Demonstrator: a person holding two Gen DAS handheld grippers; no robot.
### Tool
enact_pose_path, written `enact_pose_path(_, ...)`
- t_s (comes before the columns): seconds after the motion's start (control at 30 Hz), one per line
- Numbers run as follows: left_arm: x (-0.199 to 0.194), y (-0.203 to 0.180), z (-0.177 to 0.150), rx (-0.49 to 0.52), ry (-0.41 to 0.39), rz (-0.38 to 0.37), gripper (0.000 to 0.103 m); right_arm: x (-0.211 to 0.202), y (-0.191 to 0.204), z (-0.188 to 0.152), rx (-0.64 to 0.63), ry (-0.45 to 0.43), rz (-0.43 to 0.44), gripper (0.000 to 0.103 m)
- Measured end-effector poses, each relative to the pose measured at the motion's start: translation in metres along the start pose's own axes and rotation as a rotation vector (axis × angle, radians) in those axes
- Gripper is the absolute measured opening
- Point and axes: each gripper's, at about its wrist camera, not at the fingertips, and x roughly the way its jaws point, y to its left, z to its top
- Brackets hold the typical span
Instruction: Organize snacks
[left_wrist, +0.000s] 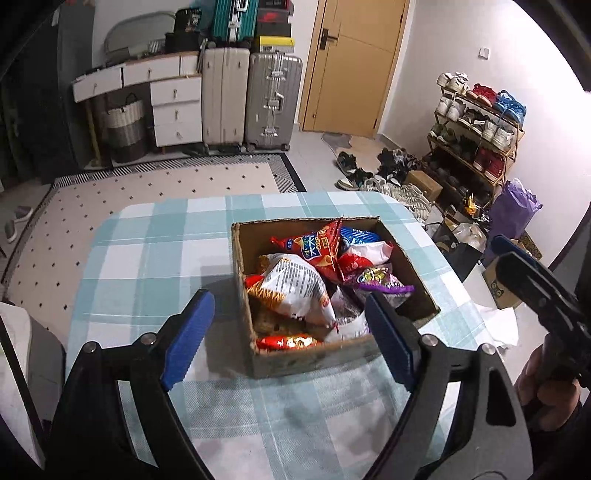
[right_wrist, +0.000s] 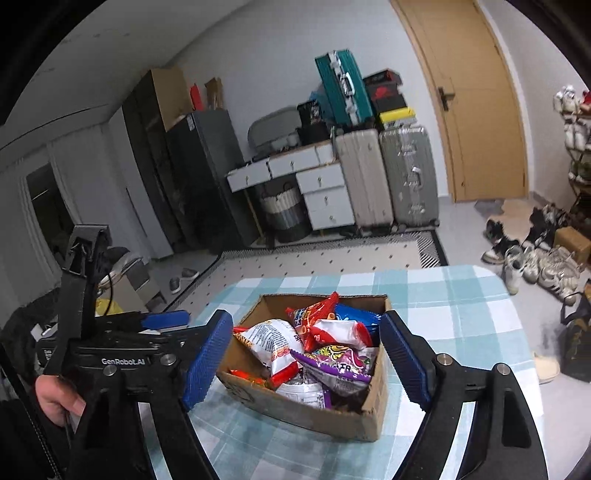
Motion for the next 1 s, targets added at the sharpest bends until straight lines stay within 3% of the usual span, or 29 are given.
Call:
enact_pose_path(0.23,-0.035,-0.013,-0.027,0.041,-0.053,0.059,0.086,-0.045,0.013,-0.017,-0.031,-0.126,-0.063,0.084)
enact_pose_path(0.4,-0.061,-0.016,-0.043,0.033,-0.117,0.057,0.102,-0.073,0.011,-0.031,-0.017,-0.202,-0.112,0.084)
enact_pose_path(0.5,-0.077,-0.018,-0.055,0.041,-0.169,0.065,0.102,-0.088,0.013,-0.041,-0.042,-0.245,-0.150,0.087)
enact_pose_path(0.73,-0.095,-0.016,-0.086,0.030,-0.239,0.089,0.102,-0.112,0.020,-0.072,-0.115,-0.297,-0.201,0.096)
enact_pose_path(1.0,-0.088,0.003,-0.126,-0.047,-0.255,0.104,0.102,-0.128,0.023,-0.115,-0.150,-0.299,-0.199,0.097)
